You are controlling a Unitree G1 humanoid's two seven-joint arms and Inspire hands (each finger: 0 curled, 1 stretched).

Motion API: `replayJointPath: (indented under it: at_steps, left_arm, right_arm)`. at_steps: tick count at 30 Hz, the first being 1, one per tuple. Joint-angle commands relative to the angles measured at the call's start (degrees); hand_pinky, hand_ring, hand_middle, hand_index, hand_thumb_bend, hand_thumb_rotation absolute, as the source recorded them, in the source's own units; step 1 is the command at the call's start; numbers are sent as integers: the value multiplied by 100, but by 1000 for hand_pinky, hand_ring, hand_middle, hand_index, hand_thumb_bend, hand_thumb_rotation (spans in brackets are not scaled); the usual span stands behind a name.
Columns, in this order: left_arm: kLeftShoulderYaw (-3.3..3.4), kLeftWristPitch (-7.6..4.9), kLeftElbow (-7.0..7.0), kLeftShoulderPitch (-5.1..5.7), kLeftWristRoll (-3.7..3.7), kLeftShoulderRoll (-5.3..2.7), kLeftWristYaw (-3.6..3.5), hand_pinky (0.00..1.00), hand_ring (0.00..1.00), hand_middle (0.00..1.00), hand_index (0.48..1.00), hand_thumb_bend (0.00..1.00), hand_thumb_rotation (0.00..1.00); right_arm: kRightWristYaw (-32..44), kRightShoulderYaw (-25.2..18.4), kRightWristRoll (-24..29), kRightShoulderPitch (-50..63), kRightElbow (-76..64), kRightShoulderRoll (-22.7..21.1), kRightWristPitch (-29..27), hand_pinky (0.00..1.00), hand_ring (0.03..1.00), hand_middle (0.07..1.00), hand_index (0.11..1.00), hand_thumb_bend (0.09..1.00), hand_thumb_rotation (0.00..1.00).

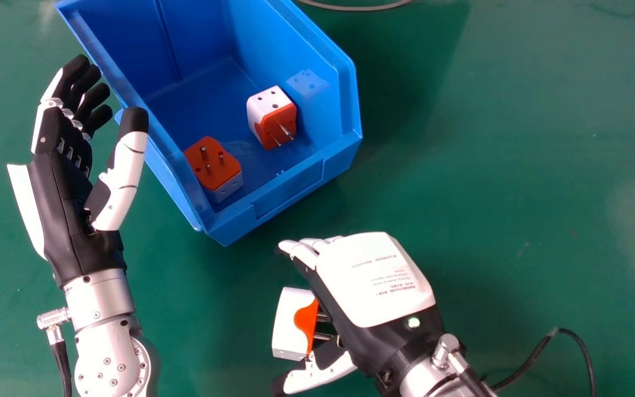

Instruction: Pick all objects and put in blue box

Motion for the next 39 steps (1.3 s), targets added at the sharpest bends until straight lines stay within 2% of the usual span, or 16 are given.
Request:
replayJointPath:
  at_steps: [1, 8, 13, 15, 17, 18, 19, 20, 22, 23, 24, 25, 28, 31, 34, 39]
  left_arm:
    - [-13, -48, -121, 1, 27, 9, 8, 789, 799, 824, 798, 689, 474]
    - [-20, -53, -102, -14, 7, 16, -15, 784, 798, 824, 801, 689, 475]
    - [-22, -43, -96, -23, -40, 18, -44, 783, 799, 824, 801, 689, 473]
    - [-16, -44, -86, -32, -26, 22, -29, 782, 799, 824, 802, 689, 473]
    - [-19, -45, -90, -35, -23, 26, -34, 783, 799, 824, 802, 690, 472]
    - [-20, -45, -89, -39, -21, 30, -37, 782, 799, 824, 802, 691, 473]
    - [-20, -41, -87, -44, -22, 32, -38, 782, 799, 824, 802, 691, 473]
    - [-19, -36, -83, -50, -21, 33, -35, 784, 800, 824, 802, 690, 473]
    - [-17, -33, -76, -62, -30, 30, -36, 784, 800, 824, 802, 690, 473]
    - [-17, -34, -72, -67, -32, 30, -37, 785, 800, 824, 802, 690, 473]
    - [-17, -39, -66, -74, -34, 30, -39, 785, 800, 824, 802, 690, 473]
    - [-17, -43, -62, -80, -38, 29, -40, 785, 799, 823, 801, 690, 472]
    - [-16, -50, -47, -102, -2, 31, -14, 786, 800, 823, 800, 690, 470]
    - [-34, -16, -106, -104, 13, 13, -6, 787, 798, 822, 797, 687, 466]
    - [-43, 4, -136, -111, 1, -2, -10, 787, 799, 823, 797, 686, 464]
    - [-52, 46, -202, -97, 30, -10, 7, 787, 800, 823, 798, 681, 464]
  right_arm:
    - [-75, 42, -83, -63, 9, 58, 41, 646, 781, 811, 815, 884, 455]
    - [-423, 87, -36, -130, 233, 106, 52, 628, 773, 803, 804, 892, 445]
    - [-737, 88, 117, -133, 327, 127, 9, 600, 760, 792, 789, 897, 418]
    - [-847, 69, 232, -144, 376, 174, -14, 579, 747, 784, 778, 896, 394]
    - [-984, 62, 351, -167, 447, 200, -55, 549, 716, 774, 762, 888, 361]
    - [-1044, 60, 414, -188, 484, 205, -90, 511, 669, 747, 738, 886, 321]
    - [-1075, 52, 498, -212, 522, 214, -126, 511, 669, 747, 738, 886, 321]
    - [-1095, 45, 584, -238, 560, 220, -157, 460, 606, 692, 705, 883, 282]
    - [-1158, 54, 665, -291, 650, 220, -186, 460, 606, 692, 705, 883, 282]
    - [-1200, 69, 670, -328, 708, 210, -204, 411, 550, 634, 667, 811, 226]
    - [-1223, 83, 686, -374, 762, 192, -235, 411, 550, 634, 667, 811, 226]
    - [-1238, 92, 707, -411, 807, 181, -261, 377, 512, 594, 635, 754, 181]
    - [-1275, 121, 732, -490, 919, 147, -314, 343, 473, 558, 608, 707, 145]
    - [-1294, 173, 702, -555, 1007, 75, -374, 257, 375, 493, 551, 615, 74]
    - [-1174, 221, 642, -618, 1053, 33, -340, 222, 337, 486, 527, 582, 47]
    - [-811, 283, 604, -723, 1053, -75, -303, 201, 317, 482, 507, 554, 24]
